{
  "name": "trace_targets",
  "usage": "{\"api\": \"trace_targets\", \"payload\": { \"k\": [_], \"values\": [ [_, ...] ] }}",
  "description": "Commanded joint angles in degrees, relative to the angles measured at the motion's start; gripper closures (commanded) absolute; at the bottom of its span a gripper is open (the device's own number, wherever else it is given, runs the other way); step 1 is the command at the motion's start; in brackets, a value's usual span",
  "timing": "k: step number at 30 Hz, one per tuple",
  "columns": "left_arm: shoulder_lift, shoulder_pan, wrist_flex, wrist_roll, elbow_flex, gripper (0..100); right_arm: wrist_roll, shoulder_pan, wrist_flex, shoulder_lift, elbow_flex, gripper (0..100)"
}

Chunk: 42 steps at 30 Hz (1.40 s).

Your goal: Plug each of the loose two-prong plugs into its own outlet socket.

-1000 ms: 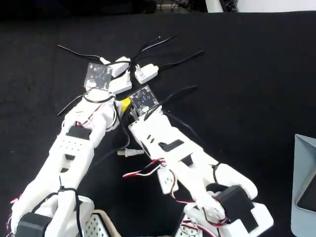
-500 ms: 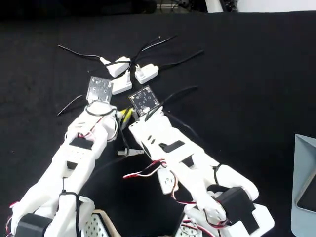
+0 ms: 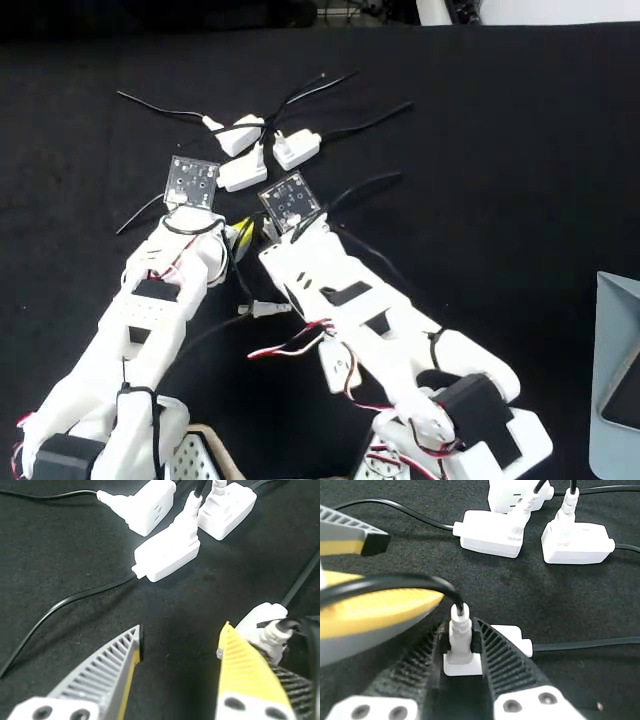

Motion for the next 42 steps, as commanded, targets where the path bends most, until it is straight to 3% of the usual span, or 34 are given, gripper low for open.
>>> {"api": "trace_targets", "payload": {
  "k": [1,30,42],
  "values": [
    [-0.35,-1.19,-0.62,4.66,-4.79,75,-0.53,1.23,0.62,0.84,-1.54,98.7],
    [-0.53,-2.24,-0.53,5.1,-3.38,75,-4.57,0.44,-7.21,2.86,2.07,98.7],
    [-0.44,-2.24,-0.53,5.1,-3.56,75,-2.37,0.7,9.41,-0.57,-1.63,98.7]
  ]
}}
